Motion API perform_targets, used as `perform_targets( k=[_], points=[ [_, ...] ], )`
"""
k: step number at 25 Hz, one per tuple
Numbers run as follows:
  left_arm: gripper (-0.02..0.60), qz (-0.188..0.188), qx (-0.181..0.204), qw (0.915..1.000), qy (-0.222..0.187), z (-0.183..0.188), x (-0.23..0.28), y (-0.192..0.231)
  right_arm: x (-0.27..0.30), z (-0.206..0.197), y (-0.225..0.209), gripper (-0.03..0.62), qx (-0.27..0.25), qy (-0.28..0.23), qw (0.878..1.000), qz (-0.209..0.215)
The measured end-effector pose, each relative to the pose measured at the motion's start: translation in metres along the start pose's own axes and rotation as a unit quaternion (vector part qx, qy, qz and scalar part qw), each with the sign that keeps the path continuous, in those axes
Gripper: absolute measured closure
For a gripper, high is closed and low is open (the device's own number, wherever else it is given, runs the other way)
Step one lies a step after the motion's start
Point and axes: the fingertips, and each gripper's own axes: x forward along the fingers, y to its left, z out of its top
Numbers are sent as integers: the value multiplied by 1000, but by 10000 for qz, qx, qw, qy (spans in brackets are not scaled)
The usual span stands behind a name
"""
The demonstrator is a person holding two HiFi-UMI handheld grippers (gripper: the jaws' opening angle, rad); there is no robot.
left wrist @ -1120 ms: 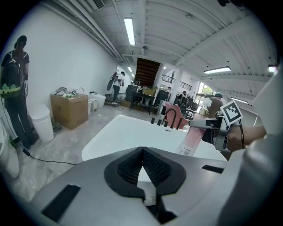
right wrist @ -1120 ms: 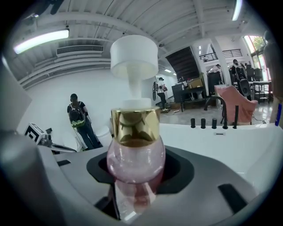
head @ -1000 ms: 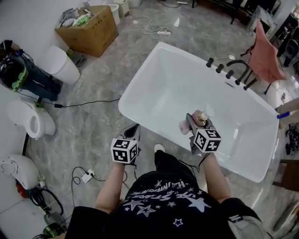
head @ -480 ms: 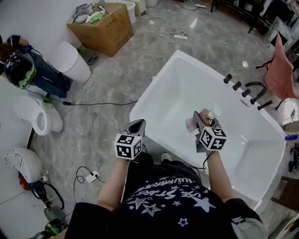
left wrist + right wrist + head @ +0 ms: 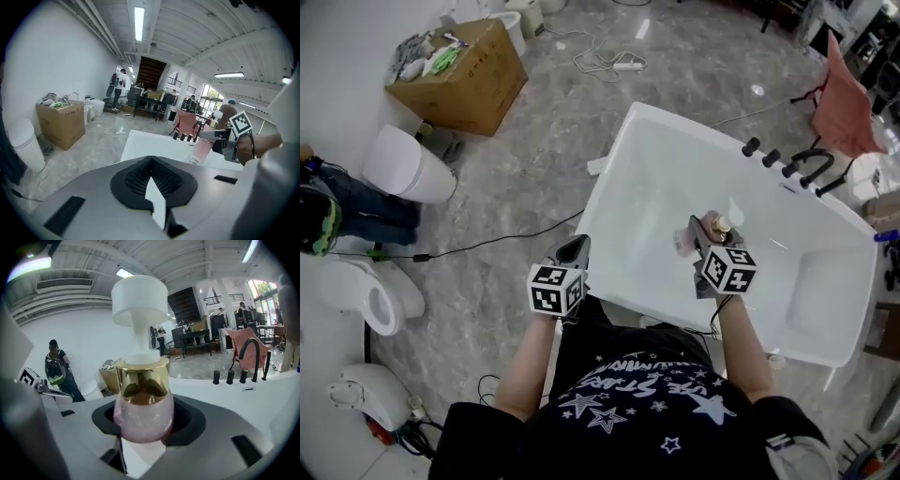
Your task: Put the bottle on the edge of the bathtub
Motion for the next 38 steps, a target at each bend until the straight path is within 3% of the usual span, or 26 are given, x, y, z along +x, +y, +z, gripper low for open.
perform_targets(
  k=[7,16,28,38],
  points=[
    [566,-643,261,9974,210,39,52,80,67,16,34,373,95,-71,9981,-613],
    [566,-1126,447,9914,492,58,123,136,164,43,39,375,117,-132,9949,-988],
    [566,-1478,512,9868,430,84,226,167,291,70,-15,378,207,-283,9906,-1324],
    [566,-1526,631,9860,226,98,291,183,375,110,-79,379,176,-511,9863,-1557]
  ],
)
